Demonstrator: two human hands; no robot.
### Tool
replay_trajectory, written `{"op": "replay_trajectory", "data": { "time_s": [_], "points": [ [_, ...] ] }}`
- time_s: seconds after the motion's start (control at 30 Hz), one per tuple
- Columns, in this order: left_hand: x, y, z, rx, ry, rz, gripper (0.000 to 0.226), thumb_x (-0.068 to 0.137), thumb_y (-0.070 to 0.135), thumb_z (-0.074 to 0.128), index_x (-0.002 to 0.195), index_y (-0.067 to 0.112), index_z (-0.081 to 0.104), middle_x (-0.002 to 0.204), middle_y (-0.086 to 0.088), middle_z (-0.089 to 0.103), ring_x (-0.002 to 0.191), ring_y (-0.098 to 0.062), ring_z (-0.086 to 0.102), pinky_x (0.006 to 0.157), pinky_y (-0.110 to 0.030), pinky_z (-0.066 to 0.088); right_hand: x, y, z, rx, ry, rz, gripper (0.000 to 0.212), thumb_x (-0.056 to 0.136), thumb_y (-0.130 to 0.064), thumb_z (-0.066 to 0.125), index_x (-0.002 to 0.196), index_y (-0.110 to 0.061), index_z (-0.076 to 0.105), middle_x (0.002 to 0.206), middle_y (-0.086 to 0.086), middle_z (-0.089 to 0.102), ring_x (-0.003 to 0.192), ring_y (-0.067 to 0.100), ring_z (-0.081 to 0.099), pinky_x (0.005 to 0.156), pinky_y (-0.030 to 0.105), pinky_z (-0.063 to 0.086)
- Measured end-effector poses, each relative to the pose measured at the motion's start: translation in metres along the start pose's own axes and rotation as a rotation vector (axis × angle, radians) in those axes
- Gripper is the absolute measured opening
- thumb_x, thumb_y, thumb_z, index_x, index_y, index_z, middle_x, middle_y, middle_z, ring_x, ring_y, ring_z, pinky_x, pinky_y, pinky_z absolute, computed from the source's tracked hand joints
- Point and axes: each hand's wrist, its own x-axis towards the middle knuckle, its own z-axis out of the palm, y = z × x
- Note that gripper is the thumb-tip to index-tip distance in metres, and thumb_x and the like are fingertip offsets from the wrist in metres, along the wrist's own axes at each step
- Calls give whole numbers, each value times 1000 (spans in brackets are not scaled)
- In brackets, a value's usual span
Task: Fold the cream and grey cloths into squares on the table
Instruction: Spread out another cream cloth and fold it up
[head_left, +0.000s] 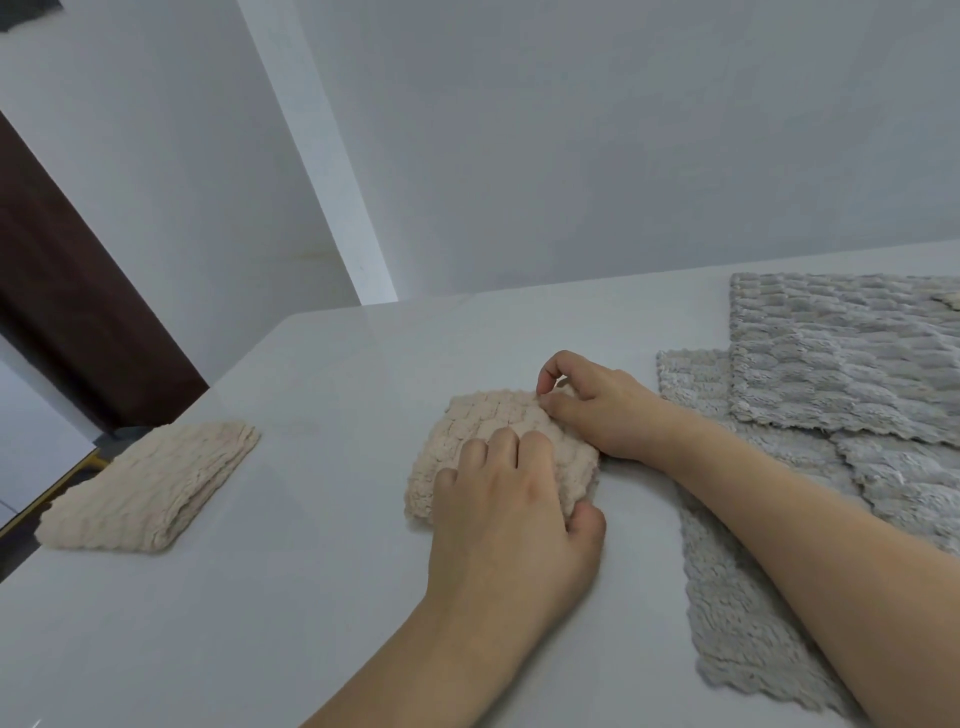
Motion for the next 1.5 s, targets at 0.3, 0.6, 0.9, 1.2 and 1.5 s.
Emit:
{"op": "replay_trajectory", "data": {
  "time_s": [0.3,0.6,0.9,1.2,1.5],
  "points": [
    [1,-4,5,27,-2,-11,22,73,36,37,77,17,46,77,-4,50,71,-27,46,54,-37,42,2,7,4,-8,5,-7,10,95,-28,43,97,-34,50,81,-13,60,86,17,51,72,26,31],
    [6,-3,1,-72,-406,-222,35,64,26,25,99,23,31,108,3,27,115,-27,31,114,-52,16,0,3,4,-79,10,-61,18,96,-13,40,104,-24,52,65,-15,46,66,-6,40,80,24,24],
    [20,-17,-15,-189,-663,-264,15,91,25,39,101,26,27,118,8,22,130,-17,10,114,-56,-17,0,4,6,-67,18,-73,15,94,-16,42,98,-27,51,67,-14,50,66,-5,42,82,26,25],
    [19,-20,-20,-239,-743,-219,25,89,44,32,112,36,38,127,15,20,133,-9,5,114,-57,-10,2,4,6,-70,33,-45,13,95,-17,44,98,-27,52,72,-9,55,68,4,47,75,26,26],
    [21,-41,-14,-110,-655,-116,19,97,50,37,113,40,33,130,18,24,129,-10,16,112,-43,11,1,0,6,-91,34,-17,13,95,-19,44,100,-27,53,91,-7,61,78,4,49,81,28,28]
  ]
}}
